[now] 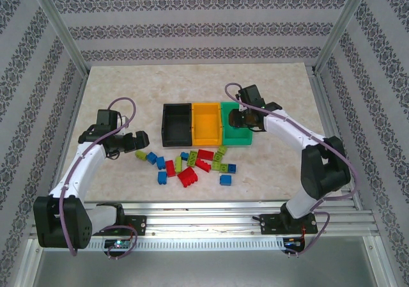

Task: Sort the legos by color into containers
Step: Place the lego in the container, then pick up the lego from the center of the table.

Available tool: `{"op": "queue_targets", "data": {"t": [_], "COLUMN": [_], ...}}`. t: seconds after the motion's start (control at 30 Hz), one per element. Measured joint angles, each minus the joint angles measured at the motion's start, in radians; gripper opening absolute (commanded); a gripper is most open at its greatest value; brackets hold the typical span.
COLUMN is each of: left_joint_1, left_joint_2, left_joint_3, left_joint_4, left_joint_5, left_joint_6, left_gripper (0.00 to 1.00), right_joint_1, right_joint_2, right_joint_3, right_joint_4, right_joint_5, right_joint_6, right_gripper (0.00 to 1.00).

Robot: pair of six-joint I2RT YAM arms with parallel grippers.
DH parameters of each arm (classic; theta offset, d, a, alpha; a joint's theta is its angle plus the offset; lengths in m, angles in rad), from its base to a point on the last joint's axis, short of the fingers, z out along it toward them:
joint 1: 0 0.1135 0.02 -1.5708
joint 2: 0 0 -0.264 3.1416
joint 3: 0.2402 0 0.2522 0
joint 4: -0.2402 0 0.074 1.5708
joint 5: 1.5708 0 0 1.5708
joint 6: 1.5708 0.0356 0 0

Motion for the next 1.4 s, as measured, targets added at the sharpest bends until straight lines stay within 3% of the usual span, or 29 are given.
{"op": "queue_targets", "data": {"t": [0.17,0.37,0.57,0.83,1.4], "left_joint_1": [0.0,-0.022,-0.151,-0.273,-0.344], "left_joint_2": [0.008,0.026,0.042,0.156,0.362], "left_joint_3": [0.0,0.0,0.0,0.012,0.129], "left_joint_4": [-0.001,-0.005,-0.019,-0.033,-0.089], "left_joint_5": [0.031,0.061,0.009,-0.076,-0.235], "left_joint_6": [0.006,0.016,0.001,-0.036,-0.035], "left_gripper": [0.96,0.69,0.69,0.64,0.67], "right_joint_1": [0.007,0.055,0.072,0.073,0.092], "right_joint_2": [-0.026,-0.158,-0.227,-0.227,-0.227], "right_joint_3": [-0.012,-0.142,-0.246,-0.249,-0.27], "right_joint_4": [-0.021,-0.024,-0.012,0.006,0.047], "right_joint_5": [0.0,0.006,0.016,0.021,0.028], "right_joint_6": [-0.014,-0.009,-0.002,-0.007,-0.006], "right_gripper": [0.41,0.41,0.41,0.41,0.41]}}
